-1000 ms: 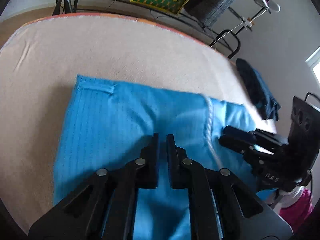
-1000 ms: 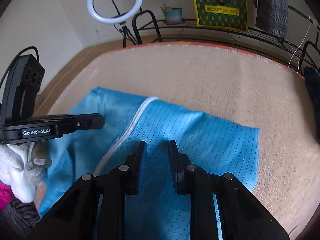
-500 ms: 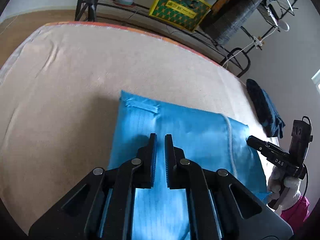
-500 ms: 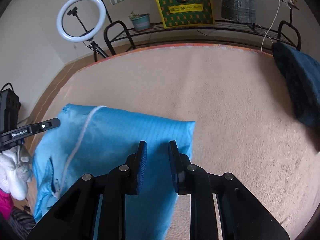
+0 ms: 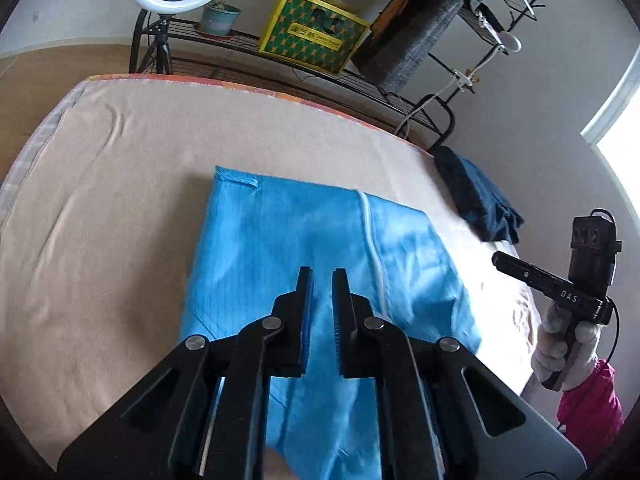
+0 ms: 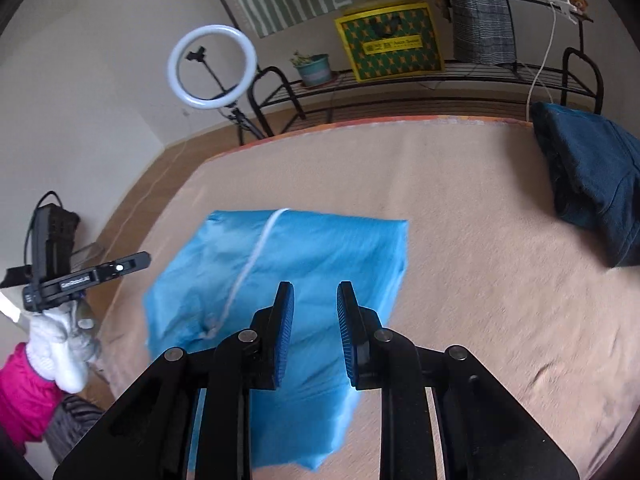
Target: Fold large clothes
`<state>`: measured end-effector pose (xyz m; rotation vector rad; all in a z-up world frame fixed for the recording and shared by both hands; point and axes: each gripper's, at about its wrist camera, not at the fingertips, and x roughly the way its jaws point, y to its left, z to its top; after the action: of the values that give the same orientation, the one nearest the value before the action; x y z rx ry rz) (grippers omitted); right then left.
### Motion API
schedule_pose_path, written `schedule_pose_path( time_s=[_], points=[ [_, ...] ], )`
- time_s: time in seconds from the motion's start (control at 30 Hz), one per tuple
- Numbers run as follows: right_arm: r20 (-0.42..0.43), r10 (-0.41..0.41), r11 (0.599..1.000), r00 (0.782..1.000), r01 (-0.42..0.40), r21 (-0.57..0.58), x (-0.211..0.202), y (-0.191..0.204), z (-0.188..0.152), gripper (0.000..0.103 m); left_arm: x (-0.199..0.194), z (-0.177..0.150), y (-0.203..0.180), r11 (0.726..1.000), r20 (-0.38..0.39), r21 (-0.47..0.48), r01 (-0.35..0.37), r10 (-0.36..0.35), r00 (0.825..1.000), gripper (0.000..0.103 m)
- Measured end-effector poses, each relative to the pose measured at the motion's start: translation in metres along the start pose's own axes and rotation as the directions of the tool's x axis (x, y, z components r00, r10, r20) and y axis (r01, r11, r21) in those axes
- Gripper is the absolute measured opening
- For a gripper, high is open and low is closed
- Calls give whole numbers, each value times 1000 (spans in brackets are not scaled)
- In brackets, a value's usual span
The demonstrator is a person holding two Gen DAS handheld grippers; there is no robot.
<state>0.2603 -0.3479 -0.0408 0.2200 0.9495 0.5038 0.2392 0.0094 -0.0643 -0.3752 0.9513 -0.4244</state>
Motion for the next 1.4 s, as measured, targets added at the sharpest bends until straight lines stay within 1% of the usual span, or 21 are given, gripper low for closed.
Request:
schedule_pose_path(
  time_s=[0.03, 0.07, 0.1, 0.13, 0.17, 0.33, 0.43, 0.47, 0.53, 0.6, 0.63, 0.73, 0.8, 0.87, 0.93, 1.0, 1.07, 1.17, 1.23, 1.33, 1.4],
  points=[
    [-4, 37, 999, 999, -37, -2, -7, 9, -9, 21, -9, -11, -5, 1000, -10, 4, 26, -26, 1000, 19],
    [-7, 55, 998, 998, -55, -7, -10, 16, -16, 23, -17, -21, -7, 999, -19, 6, 48, -47, 999, 30],
    [-10, 62, 998, 998, -62, -11, -11, 23, -23, 31, -22, -29, -10, 998, -25, 6, 65, -64, 998, 33],
    [-16, 63, 998, 998, -63, -16, -10, 29, -27, 40, -25, -38, -13, 997, -36, 3, 83, -83, 996, 34],
    [-21, 68, 997, 997, -69, -24, -9, 35, -33, 43, -27, -47, -16, 995, -52, -4, 103, -103, 993, 34],
    [-63, -2, 998, 998, -2, -57, 18, 50, -43, 44, -14, -77, -29, 996, -110, 13, 92, -90, 990, 34],
    [-60, -3, 995, 998, -3, -101, 33, 58, -42, 44, -1, -91, -34, 995, -154, 23, 102, -97, 983, 34],
    [-75, -19, 991, 997, 8, -135, 40, 63, -43, 44, 2, -94, -35, 995, -163, 33, 95, -89, 983, 33],
    [-106, -130, 968, 986, 103, -229, 57, 71, -50, 44, 5, -99, -35, 995, -183, 43, 87, -77, 980, 33],
    [-143, -288, 929, 947, 239, -284, 74, 65, -56, 44, 1, -100, -31, 997, -180, 36, 67, -59, 982, 33],
    [-159, -317, 924, 935, 266, -275, 76, 59, -59, 44, -4, -100, -28, 998, -172, 28, 60, -54, 984, 34],
    [-131, -316, 938, 940, 289, -192, 48, 53, -57, 42, -22, -102, -15, 999, -149, -17, 40, -42, 988, 35],
    [-96, -286, 951, 953, 269, -154, 20, 63, -60, 44, -28, -107, -4, 998, -162, -61, 27, -36, 986, 38],
    [-119, -171, 984, 978, 164, -70, 1, 73, -69, 45, -30, -115, 6, 994, -187, -111, 21, -42, 981, 38],
    [-167, -37, 996, 985, 49, 69, -5, 75, -84, 45, -27, -123, 14, 986, -228, -168, 26, -64, 972, 39],
    [-211, 120, 971, 970, -70, 230, 3, 73, -102, 45, -22, -128, 21, 975, -269, -223, 18, -79, 960, 39],
    [-237, 203, 929, 950, -110, 355, 17, 71, -120, 45, -16, -130, 25, 963, -284, -268, 27, -105, 953, 39],
    [-278, 236, 892, 931, -94, 442, 40, 67, -132, 45, -10, -126, 29, 950, -286, -310, 35, -128, 950, 39],
    [-281, 223, 885, 933, -73, 460, 48, 64, -133, 45, -7, -123, 32, 943, -288, -332, 31, -133, 948, 39],
    [-266, 231, 868, 936, -74, 492, 55, 59, -133, 45, 1, -122, 38, 918, -293, -393, 43, -170, 941, 39],
    [-279, 218, 877, 935, -62, 476, 59, 62, -134, 43, 6, -123, 41, 911, -295, -411, 37, -171, 940, 39]
  ],
)
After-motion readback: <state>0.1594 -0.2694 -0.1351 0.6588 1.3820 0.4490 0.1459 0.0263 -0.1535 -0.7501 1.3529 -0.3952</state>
